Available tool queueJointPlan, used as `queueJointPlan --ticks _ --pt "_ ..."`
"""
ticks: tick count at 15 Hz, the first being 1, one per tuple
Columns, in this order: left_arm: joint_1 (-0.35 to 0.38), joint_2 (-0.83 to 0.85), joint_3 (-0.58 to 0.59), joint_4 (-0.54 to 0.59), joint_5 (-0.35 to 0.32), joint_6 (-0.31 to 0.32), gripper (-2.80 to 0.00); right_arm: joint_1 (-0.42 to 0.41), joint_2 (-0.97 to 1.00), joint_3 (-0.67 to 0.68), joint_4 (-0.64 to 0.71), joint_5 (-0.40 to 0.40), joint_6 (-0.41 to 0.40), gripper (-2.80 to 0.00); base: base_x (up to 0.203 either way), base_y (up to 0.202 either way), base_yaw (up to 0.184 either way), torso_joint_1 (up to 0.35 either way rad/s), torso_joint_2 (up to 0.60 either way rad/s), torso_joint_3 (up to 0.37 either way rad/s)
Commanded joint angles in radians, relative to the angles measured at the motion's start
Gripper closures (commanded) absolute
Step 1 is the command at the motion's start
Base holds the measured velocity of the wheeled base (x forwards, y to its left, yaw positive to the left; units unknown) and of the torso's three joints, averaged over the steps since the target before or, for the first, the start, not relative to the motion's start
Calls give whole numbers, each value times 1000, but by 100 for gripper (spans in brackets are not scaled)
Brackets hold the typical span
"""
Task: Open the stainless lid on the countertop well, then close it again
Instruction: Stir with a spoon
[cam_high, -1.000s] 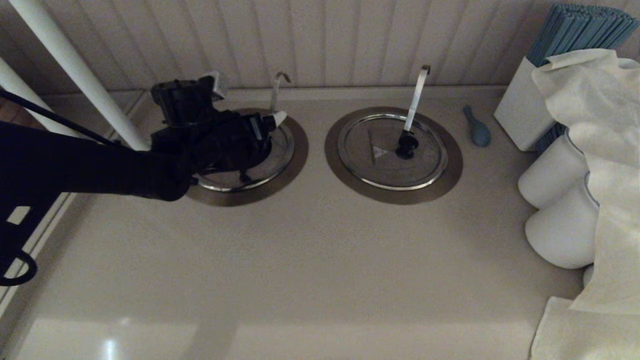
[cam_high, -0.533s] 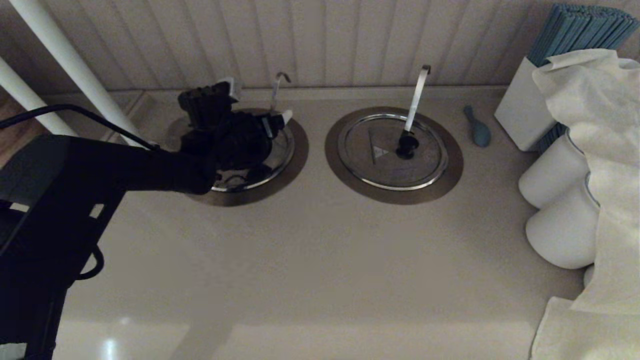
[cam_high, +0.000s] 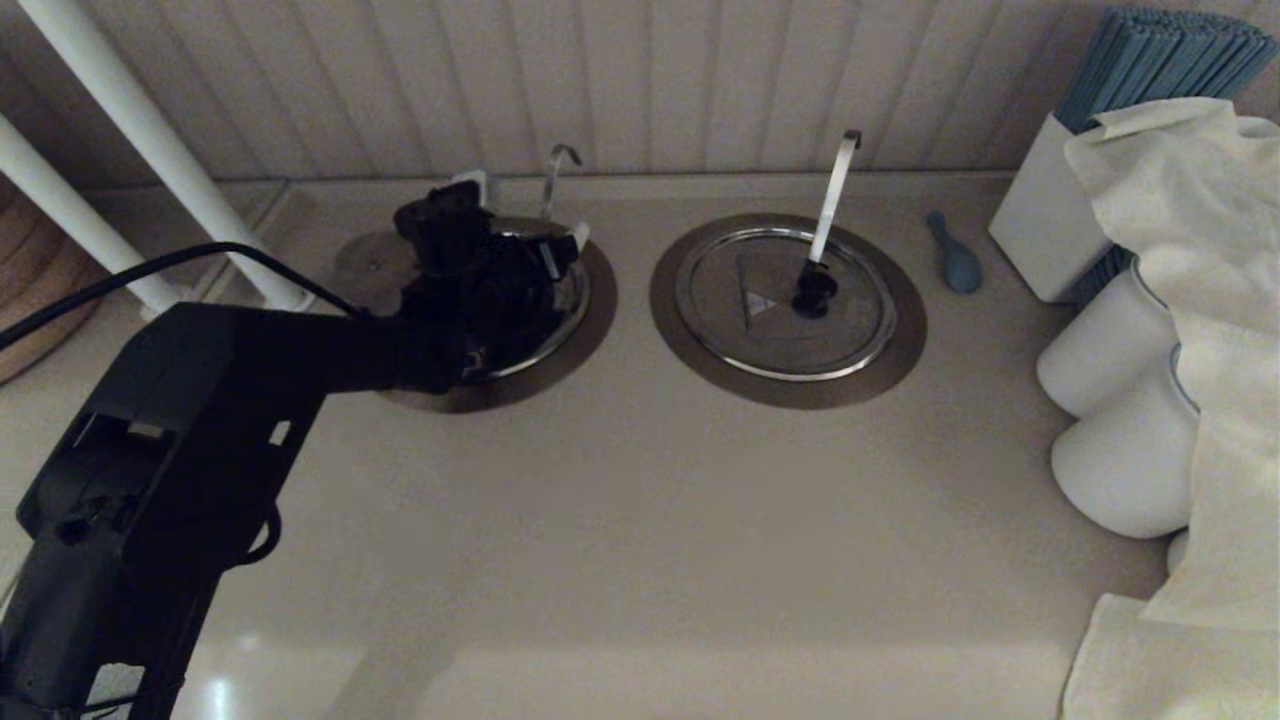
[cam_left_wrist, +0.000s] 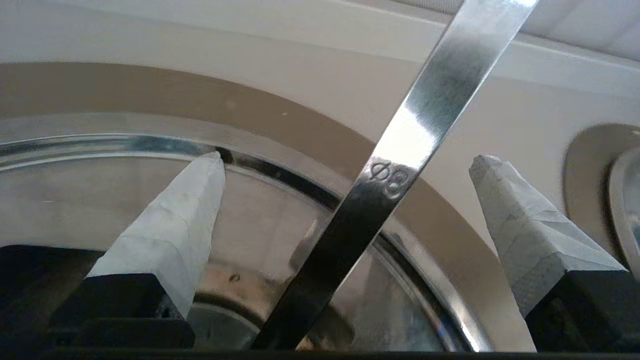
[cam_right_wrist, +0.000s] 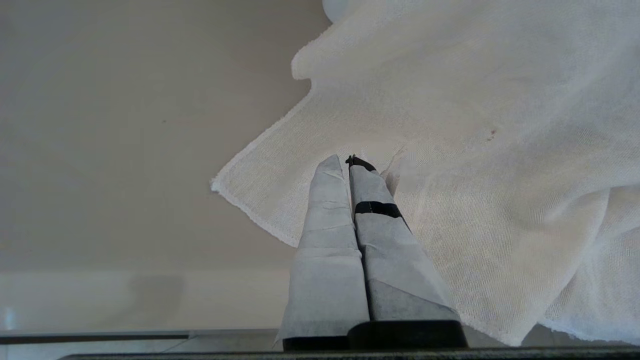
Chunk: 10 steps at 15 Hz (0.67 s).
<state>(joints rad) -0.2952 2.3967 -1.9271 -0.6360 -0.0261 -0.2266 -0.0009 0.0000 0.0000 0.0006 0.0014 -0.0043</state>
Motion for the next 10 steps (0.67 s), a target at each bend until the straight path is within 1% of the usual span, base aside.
queueJointPlan --ticks 1,10 --pt "-8 36 -26 -2 3 -2 -280 -1 0 0 -1 0 0 0 0 0 0 0 0 0" --pt "-7 33 -44 -2 8 0 -280 1 0 0 0 0 0 0 0 0 0 0 0 0"
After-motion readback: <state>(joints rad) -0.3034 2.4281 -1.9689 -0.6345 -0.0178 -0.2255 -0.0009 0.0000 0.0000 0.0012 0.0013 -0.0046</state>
